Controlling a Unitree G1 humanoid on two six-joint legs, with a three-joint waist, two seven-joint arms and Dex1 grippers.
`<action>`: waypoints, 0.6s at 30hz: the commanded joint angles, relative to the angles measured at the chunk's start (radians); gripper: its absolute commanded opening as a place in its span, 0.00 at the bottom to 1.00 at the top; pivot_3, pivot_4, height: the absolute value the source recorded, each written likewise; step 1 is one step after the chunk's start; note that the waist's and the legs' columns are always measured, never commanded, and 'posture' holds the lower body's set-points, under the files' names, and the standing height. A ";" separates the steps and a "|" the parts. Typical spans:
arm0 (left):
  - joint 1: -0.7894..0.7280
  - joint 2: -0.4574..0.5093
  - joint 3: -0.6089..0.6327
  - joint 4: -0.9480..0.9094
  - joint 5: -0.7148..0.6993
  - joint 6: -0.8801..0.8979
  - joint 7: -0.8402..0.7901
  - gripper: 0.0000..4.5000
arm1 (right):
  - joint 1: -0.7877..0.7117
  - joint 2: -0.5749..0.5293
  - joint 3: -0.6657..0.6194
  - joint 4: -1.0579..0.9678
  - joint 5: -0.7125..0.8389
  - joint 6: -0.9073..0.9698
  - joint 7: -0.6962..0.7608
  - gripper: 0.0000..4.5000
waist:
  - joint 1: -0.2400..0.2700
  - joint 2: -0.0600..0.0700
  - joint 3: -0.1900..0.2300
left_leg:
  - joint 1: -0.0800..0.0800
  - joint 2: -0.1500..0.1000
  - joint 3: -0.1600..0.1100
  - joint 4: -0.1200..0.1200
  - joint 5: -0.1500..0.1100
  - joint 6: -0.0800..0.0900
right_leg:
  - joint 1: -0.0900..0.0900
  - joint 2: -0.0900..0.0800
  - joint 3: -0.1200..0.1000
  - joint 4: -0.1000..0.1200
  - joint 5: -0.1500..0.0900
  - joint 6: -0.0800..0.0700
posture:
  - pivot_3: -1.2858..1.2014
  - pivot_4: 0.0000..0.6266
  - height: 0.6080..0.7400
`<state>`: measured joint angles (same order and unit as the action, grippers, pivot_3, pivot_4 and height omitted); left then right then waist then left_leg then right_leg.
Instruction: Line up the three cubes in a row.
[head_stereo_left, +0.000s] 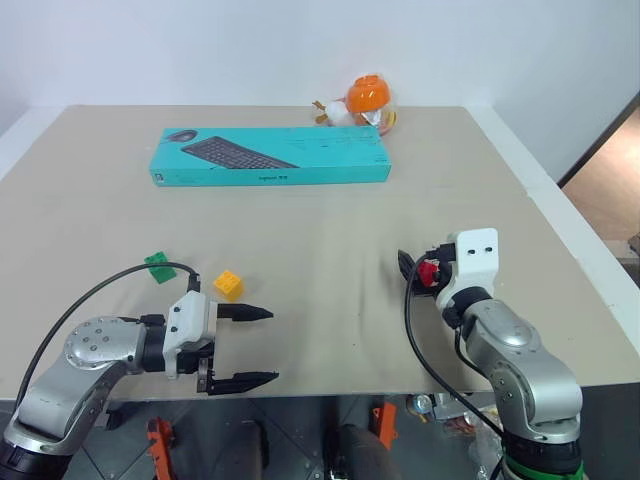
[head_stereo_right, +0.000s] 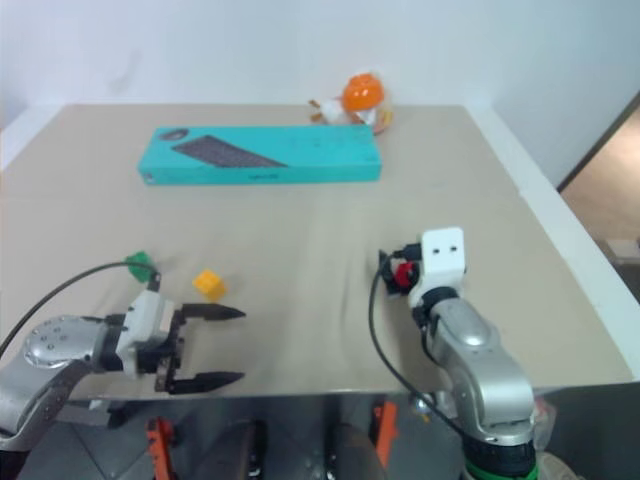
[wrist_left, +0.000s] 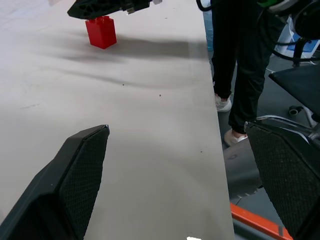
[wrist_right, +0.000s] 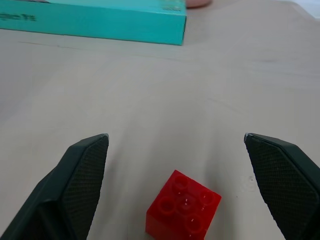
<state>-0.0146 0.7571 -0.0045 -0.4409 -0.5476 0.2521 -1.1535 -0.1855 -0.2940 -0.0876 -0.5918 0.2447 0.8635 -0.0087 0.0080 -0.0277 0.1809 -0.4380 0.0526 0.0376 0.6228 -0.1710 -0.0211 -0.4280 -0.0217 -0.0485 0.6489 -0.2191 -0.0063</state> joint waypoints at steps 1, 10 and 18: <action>-0.011 -0.006 -0.005 -0.023 -0.005 0.008 0.011 1.00 | 0.005 0.025 -0.008 -0.064 -0.039 0.015 -0.047 1.00 | 0.000 0.000 0.000 | 0.000 0.000 0.000 0.000 0.000 0.000 | 0.000 0.000 0.000 0.000 0.000 0.000 | 0.52 0.24 1.00; -0.041 -0.020 -0.018 -0.030 -0.021 0.023 0.015 1.00 | 0.056 0.091 0.001 -0.058 -0.090 0.039 -0.092 1.00 | 0.000 0.000 0.000 | 0.001 0.001 0.002 0.003 0.001 0.002 | 0.001 0.001 0.003 0.000 -0.001 -0.005 | 0.52 0.24 1.00; -0.055 -0.032 -0.039 -0.028 0.002 0.010 0.012 1.00 | 0.029 0.156 -0.028 0.022 -0.097 0.018 -0.097 1.00 | -0.001 0.000 0.000 | 0.002 0.001 0.004 0.003 0.001 0.002 | 0.000 0.003 0.009 0.000 0.001 -0.004 | 0.52 0.24 1.00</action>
<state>-0.0579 0.7259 -0.0421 -0.4429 -0.5483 0.2718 -1.1431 -0.1325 -0.1449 -0.0922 -0.5583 0.1531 0.9062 -0.0993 0.0073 -0.0276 0.1807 -0.4363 0.0538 0.0419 0.6260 -0.1698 -0.0190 -0.4277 -0.0185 -0.0395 0.6490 -0.2182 -0.0102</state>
